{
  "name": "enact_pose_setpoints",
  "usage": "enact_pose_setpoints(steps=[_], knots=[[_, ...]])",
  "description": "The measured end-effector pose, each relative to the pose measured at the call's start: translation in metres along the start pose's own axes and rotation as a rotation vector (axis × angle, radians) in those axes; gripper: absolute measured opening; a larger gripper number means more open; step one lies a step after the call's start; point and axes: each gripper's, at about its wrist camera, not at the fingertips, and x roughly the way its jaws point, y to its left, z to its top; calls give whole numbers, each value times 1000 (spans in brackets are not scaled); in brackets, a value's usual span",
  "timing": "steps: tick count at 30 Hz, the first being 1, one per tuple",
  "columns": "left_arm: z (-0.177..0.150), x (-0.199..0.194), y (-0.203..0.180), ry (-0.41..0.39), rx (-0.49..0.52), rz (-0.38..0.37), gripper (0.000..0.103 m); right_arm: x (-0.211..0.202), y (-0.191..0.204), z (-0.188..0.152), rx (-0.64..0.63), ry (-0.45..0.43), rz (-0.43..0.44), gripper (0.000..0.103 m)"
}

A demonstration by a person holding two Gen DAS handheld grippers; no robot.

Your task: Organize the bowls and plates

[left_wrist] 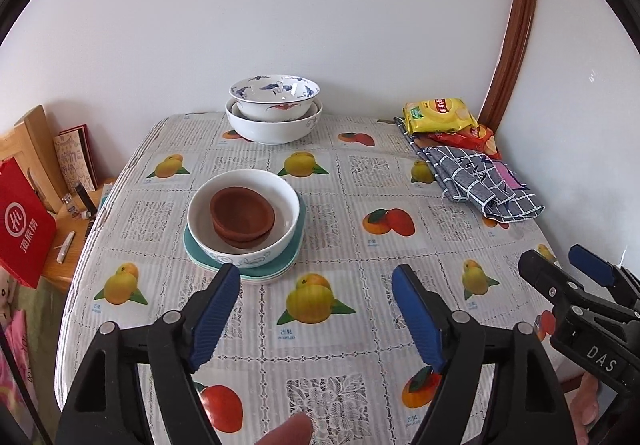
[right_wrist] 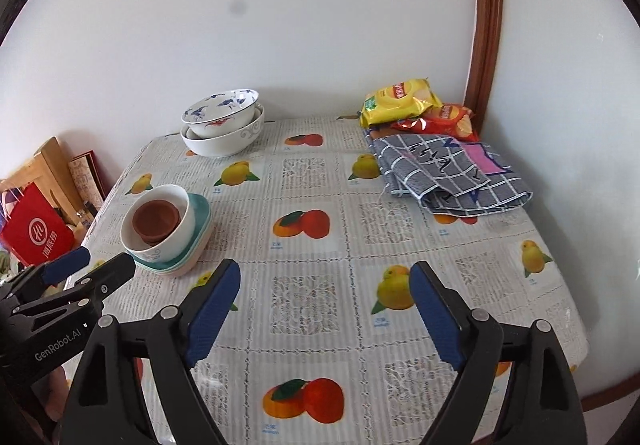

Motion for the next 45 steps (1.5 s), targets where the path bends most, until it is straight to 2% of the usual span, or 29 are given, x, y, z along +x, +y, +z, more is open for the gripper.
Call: enact_pose_setpoints(steps=[5,8,11,21,45], knots=[[-5,-18,-21,-32,27,21,93,-20,-19,-11,9,-16,-17,94],[-7,-27,-27,-58,18,45,94,-28,-28,-17,21,-24,-38,95],[-9,-32,-30,-62,10,30,96,-33,-37,-21,41,-25,-42,96],[-18,-38,-46,-56,46,29,96,-48,-50,-31,65,-39,-56,96],[-24,-43,-54,-50,60,36,96,-61,-54,-33,60,-50,-72,96]])
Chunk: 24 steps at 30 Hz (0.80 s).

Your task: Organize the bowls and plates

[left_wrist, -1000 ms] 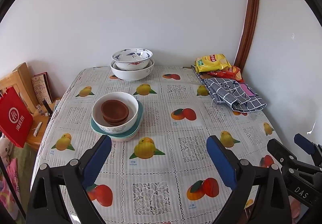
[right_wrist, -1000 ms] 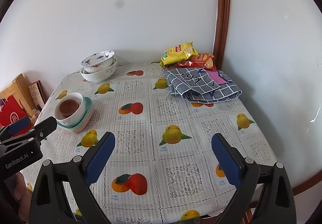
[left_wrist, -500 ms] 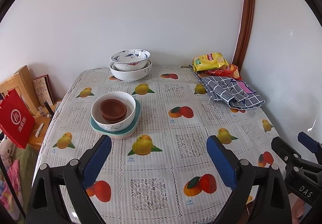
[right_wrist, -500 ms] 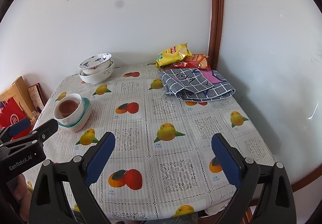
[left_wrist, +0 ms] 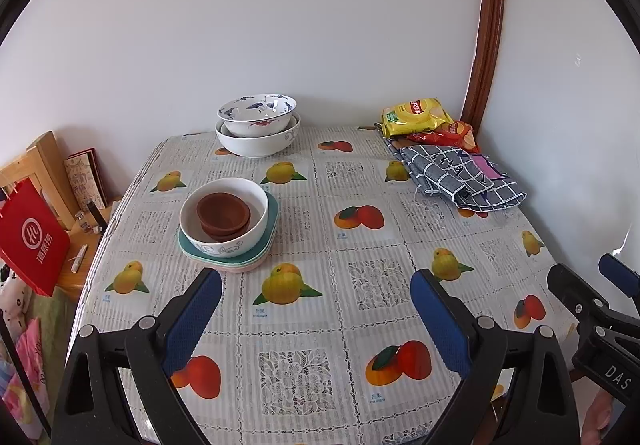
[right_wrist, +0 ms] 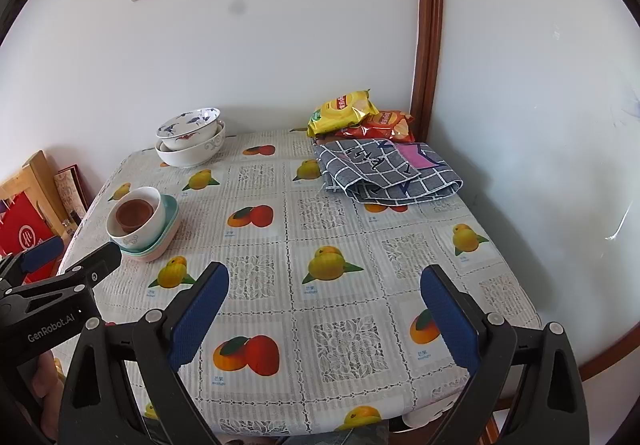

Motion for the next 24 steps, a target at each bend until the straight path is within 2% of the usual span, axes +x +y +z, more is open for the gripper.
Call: enact_pose_setpoints(steps=[24], knots=[[-1,0,-1,4,-2,6,96,-2,2,-1,12,3,7,96]])
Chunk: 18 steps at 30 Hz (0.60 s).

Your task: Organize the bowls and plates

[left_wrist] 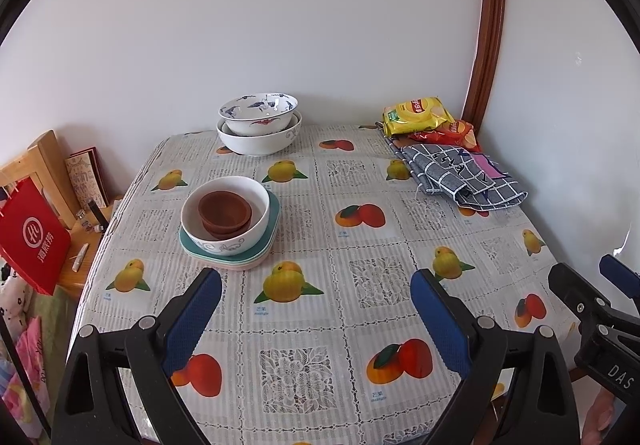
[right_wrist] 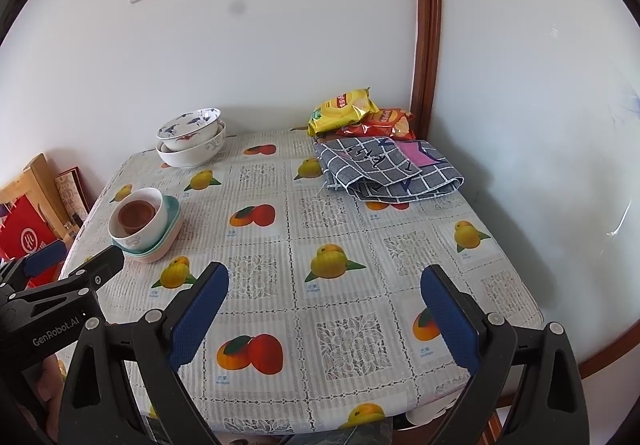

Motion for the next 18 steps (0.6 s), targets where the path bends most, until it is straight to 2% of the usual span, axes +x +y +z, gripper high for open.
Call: enact_pose_setpoints(steps=[18], knots=[[0,0,1,0,-4,-2,96,-2,3,-1,3,1,2,96]])
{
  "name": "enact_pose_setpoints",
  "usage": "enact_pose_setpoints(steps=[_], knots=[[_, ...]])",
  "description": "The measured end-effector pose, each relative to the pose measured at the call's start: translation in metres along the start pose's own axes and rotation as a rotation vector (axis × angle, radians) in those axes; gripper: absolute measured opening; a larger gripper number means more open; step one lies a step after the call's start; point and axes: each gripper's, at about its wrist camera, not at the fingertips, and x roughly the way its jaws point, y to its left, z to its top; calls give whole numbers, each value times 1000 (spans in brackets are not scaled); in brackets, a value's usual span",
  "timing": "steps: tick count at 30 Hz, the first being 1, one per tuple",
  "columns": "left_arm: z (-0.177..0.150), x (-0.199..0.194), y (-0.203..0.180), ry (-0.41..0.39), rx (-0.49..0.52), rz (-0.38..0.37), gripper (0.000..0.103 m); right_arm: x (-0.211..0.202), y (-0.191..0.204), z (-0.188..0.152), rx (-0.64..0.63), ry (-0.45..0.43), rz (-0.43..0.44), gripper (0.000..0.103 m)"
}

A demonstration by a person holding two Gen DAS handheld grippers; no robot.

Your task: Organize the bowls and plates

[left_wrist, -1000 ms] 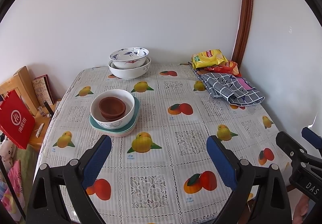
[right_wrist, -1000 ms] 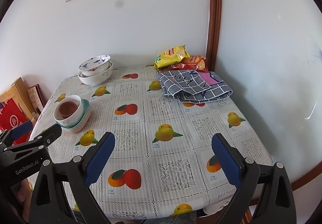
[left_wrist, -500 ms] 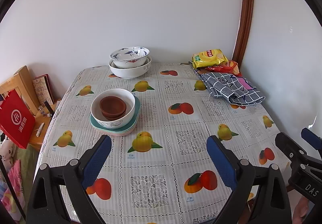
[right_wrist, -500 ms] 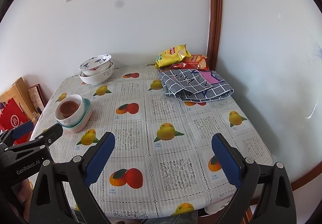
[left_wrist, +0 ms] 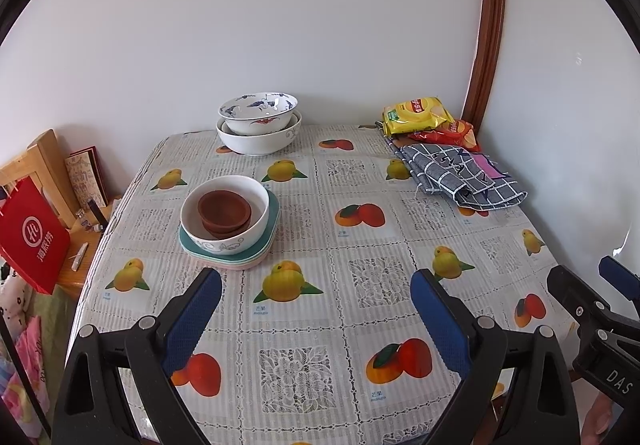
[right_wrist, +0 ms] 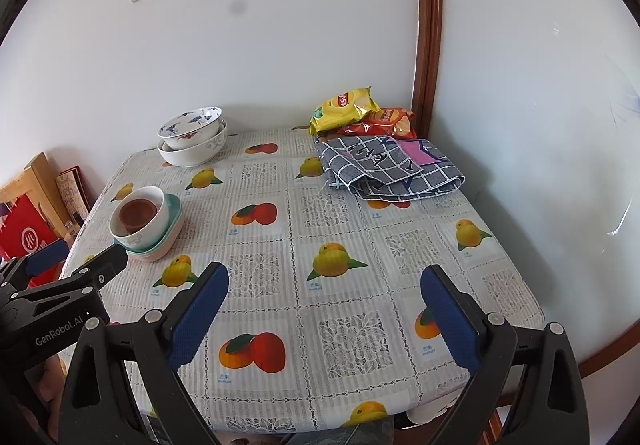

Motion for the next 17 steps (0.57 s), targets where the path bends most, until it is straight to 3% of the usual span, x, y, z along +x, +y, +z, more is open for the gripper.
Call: enact_pose_setpoints(steps=[17], knots=[[1,1,1,-9,-2,11,96,3,3,-1,6,5,7,96]])
